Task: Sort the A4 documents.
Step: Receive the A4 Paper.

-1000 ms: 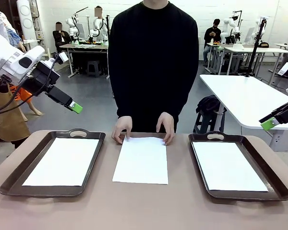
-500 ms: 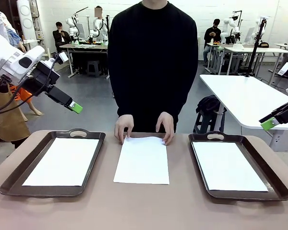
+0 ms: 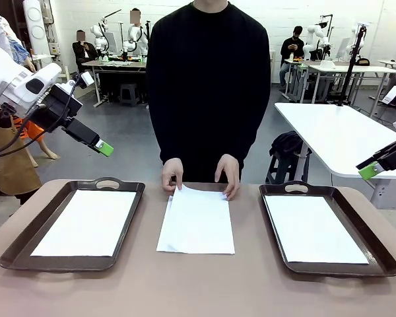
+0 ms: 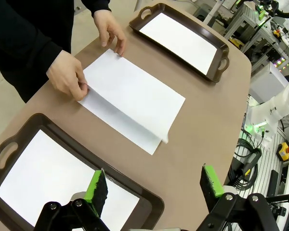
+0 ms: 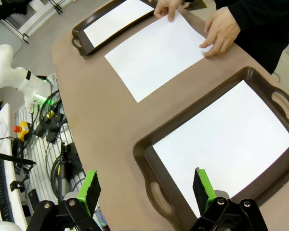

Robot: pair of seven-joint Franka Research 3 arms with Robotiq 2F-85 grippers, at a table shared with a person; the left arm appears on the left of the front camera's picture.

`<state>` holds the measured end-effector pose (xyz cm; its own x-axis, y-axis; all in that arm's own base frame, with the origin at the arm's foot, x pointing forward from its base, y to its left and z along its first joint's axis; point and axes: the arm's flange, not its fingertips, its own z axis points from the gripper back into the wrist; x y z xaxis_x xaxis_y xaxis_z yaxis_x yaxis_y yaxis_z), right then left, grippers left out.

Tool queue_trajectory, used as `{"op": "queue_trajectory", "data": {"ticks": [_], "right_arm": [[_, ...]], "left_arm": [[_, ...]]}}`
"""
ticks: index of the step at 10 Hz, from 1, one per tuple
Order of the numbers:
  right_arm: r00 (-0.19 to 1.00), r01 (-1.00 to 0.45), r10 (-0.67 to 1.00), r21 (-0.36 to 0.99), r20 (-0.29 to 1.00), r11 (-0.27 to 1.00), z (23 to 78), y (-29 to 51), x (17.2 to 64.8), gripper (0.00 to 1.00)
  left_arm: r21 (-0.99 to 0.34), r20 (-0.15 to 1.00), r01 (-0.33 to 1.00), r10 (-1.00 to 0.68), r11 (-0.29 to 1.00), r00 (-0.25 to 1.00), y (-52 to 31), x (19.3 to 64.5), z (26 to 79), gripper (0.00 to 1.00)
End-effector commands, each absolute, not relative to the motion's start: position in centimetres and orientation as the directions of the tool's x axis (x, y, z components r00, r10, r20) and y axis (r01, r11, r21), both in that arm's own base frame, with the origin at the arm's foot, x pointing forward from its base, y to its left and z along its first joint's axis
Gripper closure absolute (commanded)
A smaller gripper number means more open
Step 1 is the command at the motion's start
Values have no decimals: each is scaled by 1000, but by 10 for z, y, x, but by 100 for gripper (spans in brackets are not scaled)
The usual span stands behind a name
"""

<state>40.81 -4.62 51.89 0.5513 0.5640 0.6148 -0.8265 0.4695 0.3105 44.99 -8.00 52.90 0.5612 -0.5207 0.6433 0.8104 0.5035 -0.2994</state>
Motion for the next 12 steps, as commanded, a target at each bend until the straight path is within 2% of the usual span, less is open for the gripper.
{"op": "queue_trajectory", "data": {"ticks": [1,12], "right_arm": [[549,-829,569,310,613,466,519,-47,407,0],[549,-829,569,310,613,466,519,-47,407,0]], "left_arm": [[-302,644,811,-520,501,561,-80,449,529,0],[-302,644,811,-520,501,561,-80,449,529,0]]}}
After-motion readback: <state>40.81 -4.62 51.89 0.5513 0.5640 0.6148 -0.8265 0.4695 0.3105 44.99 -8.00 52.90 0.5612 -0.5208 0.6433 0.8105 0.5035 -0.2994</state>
